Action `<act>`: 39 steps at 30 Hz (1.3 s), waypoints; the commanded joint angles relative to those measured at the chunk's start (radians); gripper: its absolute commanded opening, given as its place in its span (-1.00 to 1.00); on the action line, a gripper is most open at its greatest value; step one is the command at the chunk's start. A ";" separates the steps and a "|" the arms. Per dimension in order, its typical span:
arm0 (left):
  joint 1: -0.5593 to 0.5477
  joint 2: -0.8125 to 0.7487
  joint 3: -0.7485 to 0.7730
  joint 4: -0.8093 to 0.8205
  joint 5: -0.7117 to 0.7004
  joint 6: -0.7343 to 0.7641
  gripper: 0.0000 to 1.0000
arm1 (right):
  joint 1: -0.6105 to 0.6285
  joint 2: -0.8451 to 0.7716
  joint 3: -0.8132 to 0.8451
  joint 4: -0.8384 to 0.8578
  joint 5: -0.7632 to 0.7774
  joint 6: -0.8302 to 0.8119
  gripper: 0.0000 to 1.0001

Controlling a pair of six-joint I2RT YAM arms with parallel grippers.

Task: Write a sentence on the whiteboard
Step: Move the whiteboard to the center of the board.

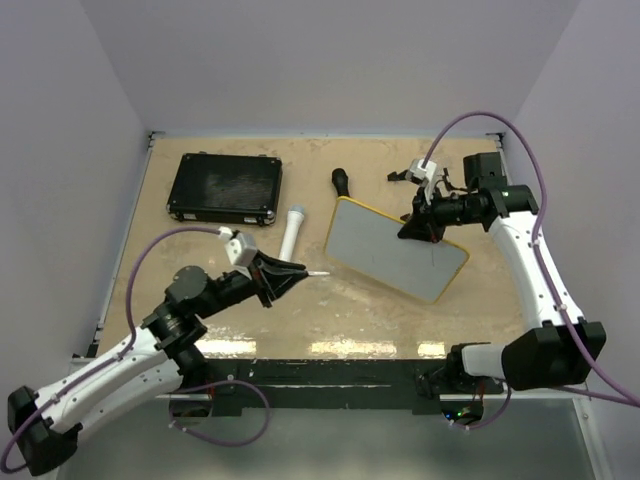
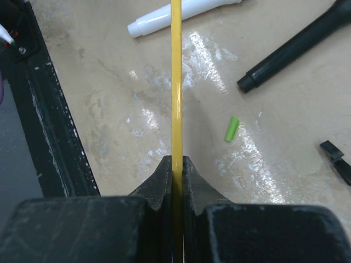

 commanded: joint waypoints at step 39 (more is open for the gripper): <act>-0.363 0.024 -0.341 0.651 -0.602 0.313 -1.00 | 0.069 0.206 -0.156 0.034 -0.124 -0.172 -1.00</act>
